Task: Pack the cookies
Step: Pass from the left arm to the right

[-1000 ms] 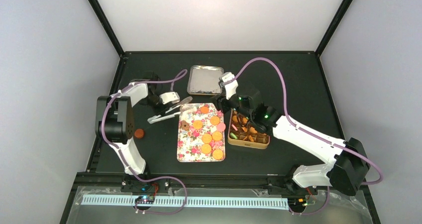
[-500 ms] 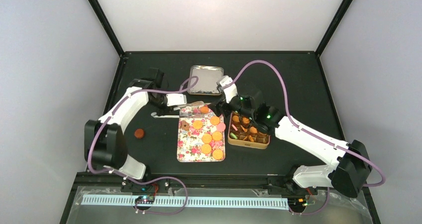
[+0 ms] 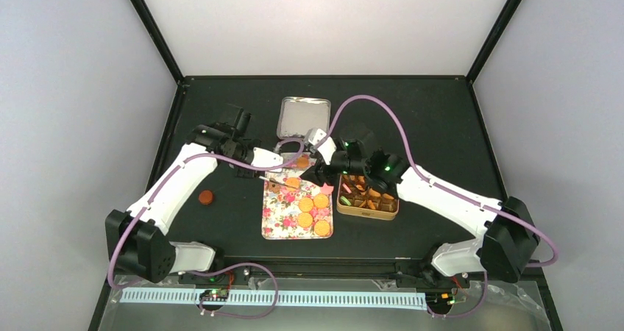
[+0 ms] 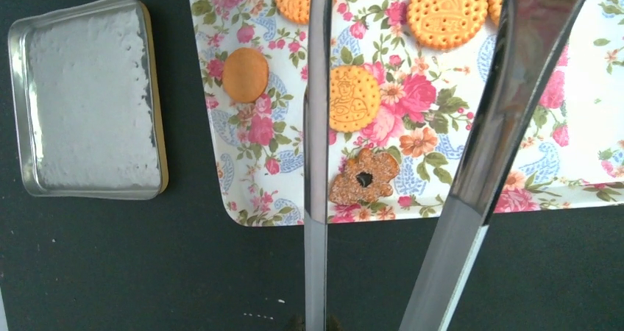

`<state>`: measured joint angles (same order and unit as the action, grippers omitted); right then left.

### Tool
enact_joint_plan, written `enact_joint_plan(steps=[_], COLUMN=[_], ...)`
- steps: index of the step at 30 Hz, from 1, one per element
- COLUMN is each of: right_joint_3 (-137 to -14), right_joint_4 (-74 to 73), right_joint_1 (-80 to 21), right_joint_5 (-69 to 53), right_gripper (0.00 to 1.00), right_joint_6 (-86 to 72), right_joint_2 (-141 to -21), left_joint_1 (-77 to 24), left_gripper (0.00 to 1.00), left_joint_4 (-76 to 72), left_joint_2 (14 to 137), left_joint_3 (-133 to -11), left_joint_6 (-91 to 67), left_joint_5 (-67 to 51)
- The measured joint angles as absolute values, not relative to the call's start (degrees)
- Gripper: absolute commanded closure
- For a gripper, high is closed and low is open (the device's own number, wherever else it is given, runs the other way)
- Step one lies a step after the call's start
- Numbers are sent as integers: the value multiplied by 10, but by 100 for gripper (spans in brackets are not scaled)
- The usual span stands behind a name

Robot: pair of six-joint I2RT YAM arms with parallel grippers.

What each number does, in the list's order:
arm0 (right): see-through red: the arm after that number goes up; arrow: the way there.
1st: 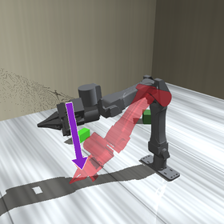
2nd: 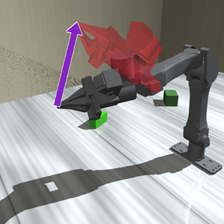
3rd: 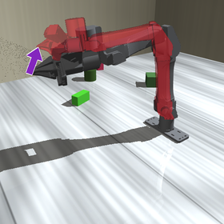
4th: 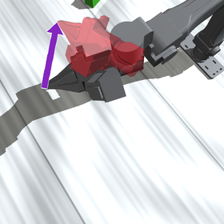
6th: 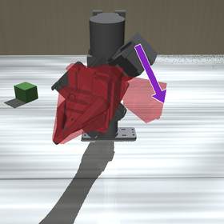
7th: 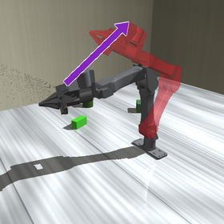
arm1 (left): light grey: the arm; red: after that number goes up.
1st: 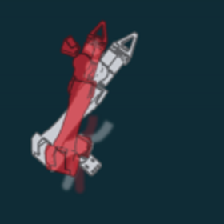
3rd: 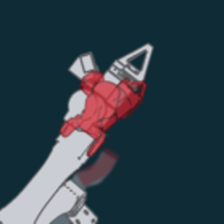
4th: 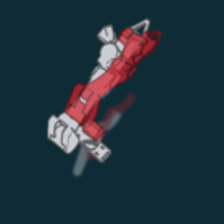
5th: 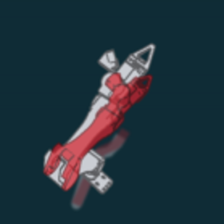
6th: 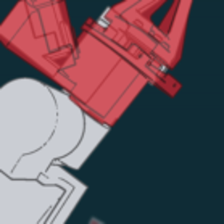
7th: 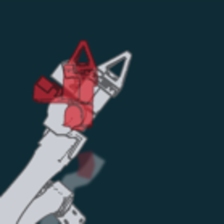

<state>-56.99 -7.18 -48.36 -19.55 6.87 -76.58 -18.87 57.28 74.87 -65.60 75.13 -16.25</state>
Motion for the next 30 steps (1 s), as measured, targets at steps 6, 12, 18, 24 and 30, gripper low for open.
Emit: enact_joint_plan(steps=[6,12,18,24,30], right_joint_3=[-590,-615,-622,-641,-641], right_joint_4=[-80,-98,-99,-108,-105], right_joint_1=[-484,-486,-498,-528,-544], right_joint_5=[-200,-195,-183,-140,-87], right_gripper=[37,49,67,98,99], right_joint_6=[90,106,115,131,152], right_joint_2=[-804,-847,-855,-865,-865], left_joint_1=[-213,-230,-234,-242,-246], left_gripper=[99,98,98,98,95], left_joint_4=[578,583,582,575,556], left_joint_2=[747,723,712,700,687], left_joint_3=[-656,-656,-656,-656,-653], left_joint_6=[753,752,747,741,735], left_joint_5=[-145,-132,-118,-109,-97])
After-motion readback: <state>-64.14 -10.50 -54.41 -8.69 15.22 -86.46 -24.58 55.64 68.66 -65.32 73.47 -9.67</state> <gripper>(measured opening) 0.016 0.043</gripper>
